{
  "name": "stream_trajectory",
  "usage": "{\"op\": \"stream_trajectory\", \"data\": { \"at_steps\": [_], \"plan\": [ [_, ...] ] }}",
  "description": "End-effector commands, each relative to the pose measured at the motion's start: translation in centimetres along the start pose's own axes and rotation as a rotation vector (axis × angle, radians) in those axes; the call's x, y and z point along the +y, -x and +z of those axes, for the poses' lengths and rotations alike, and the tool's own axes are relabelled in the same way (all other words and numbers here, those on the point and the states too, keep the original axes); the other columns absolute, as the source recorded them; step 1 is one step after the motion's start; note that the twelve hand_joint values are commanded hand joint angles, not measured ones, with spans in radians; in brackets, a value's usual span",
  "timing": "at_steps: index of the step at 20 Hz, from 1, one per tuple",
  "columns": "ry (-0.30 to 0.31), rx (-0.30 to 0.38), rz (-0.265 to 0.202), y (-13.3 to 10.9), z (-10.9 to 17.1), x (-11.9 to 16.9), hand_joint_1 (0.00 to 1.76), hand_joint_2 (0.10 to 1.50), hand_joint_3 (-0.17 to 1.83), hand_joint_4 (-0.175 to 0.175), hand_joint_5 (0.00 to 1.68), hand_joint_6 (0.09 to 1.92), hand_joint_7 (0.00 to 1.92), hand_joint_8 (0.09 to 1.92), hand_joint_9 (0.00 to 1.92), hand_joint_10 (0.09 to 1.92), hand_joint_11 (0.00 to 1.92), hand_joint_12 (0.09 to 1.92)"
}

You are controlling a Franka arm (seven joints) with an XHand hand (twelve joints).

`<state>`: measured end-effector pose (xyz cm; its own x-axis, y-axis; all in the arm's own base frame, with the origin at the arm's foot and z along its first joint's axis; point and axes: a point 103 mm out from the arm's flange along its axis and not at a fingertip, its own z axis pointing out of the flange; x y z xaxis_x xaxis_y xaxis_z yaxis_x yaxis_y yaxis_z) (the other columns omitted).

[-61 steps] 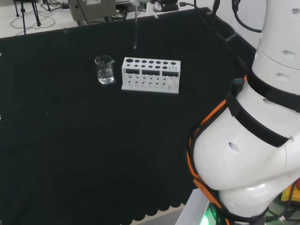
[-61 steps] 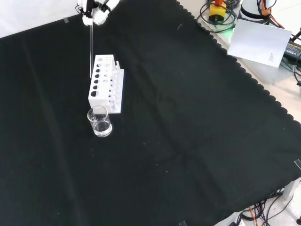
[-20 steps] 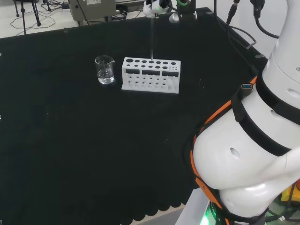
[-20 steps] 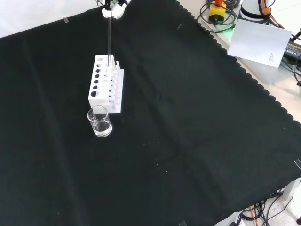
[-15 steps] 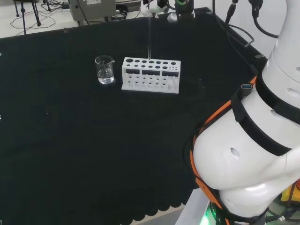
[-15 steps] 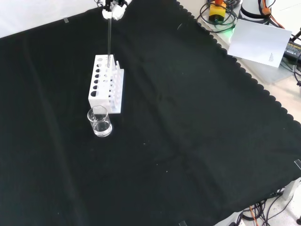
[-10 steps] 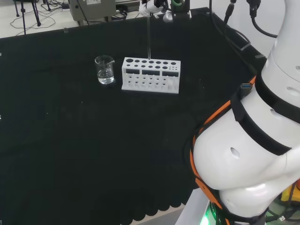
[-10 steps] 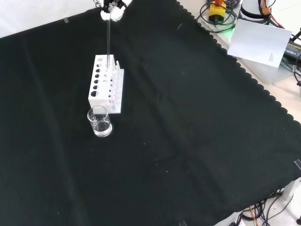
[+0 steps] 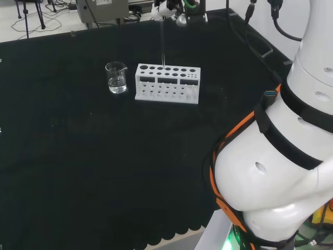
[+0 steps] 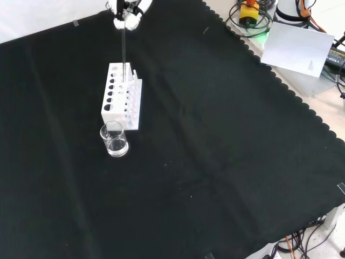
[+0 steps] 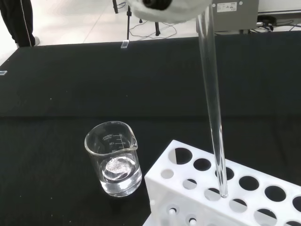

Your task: Put the glass rod back on the white test tube rack.

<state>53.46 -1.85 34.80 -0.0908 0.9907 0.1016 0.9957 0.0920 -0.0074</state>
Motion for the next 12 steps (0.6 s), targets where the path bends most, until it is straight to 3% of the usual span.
{"op": "stream_trajectory", "data": {
  "at_steps": [1, 6, 12],
  "plan": [
    [-0.007, 0.028, 0.013, 1.0, 0.5, 0.6, 1.23, 1.01, -0.17, -0.175, 1.54, 0.09, 1.6, 0.88, 1.8, 0.69, 1.42, 0.98],
    [-0.019, -0.006, 0.027, 1.6, 1.6, 0.7, 1.23, 1.01, -0.17, -0.175, 1.54, 0.09, 1.6, 0.88, 1.8, 0.69, 1.42, 0.98],
    [-0.012, 0.013, 0.029, 1.8, 1.8, 0.9, 1.23, 1.01, -0.17, -0.175, 1.54, 0.09, 1.6, 0.88, 1.8, 0.69, 1.42, 0.98]
  ]
}}
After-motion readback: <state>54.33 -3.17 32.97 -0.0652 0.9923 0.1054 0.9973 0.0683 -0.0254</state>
